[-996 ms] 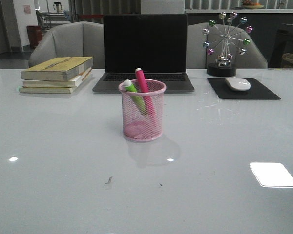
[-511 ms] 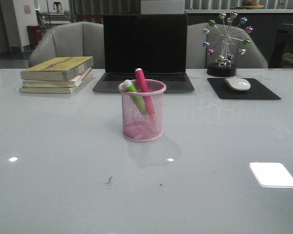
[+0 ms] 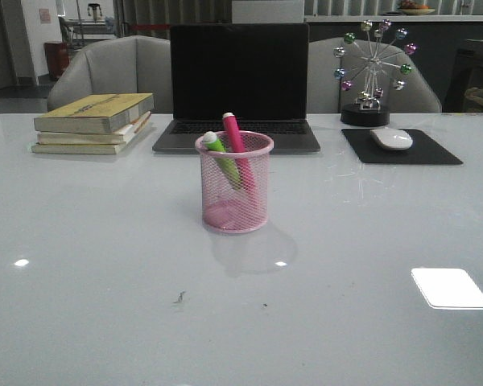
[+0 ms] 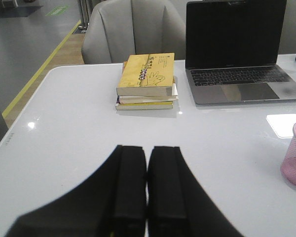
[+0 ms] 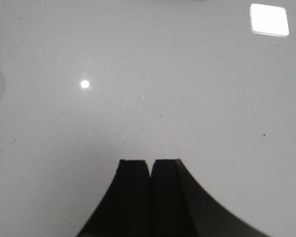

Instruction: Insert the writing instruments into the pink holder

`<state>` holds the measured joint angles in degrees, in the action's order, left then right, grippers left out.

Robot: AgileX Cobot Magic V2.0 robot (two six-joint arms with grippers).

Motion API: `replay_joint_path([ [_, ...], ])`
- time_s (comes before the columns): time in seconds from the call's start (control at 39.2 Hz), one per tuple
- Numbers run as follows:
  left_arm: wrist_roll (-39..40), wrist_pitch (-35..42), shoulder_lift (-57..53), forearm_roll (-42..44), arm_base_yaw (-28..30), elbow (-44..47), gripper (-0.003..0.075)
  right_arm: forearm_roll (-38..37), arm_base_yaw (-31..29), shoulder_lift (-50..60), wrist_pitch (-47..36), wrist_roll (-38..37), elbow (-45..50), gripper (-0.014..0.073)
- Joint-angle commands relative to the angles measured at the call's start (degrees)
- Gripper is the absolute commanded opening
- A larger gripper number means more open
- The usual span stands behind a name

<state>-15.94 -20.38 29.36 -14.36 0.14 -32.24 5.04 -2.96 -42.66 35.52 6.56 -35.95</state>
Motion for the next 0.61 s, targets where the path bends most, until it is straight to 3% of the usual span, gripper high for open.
replay_joint_path([
  [0.0,-0.04,4.64,0.01,-0.51,0.03,-1.67,0.0098,-0.23,-0.01,1.85,-11.99,0.53,-1.01,0.0028],
  [0.33,-0.04,4.64,0.01,-0.51,0.03,-1.67,0.0092,-0.29,-0.01,15.08,-29.16,0.53,7.4,0.0028],
  [0.59,-0.04,4.64,0.01,-0.51,0.03,-1.67,0.0092,-0.29,-0.01,26.59,-31.49,0.58,17.01,0.0028],
])
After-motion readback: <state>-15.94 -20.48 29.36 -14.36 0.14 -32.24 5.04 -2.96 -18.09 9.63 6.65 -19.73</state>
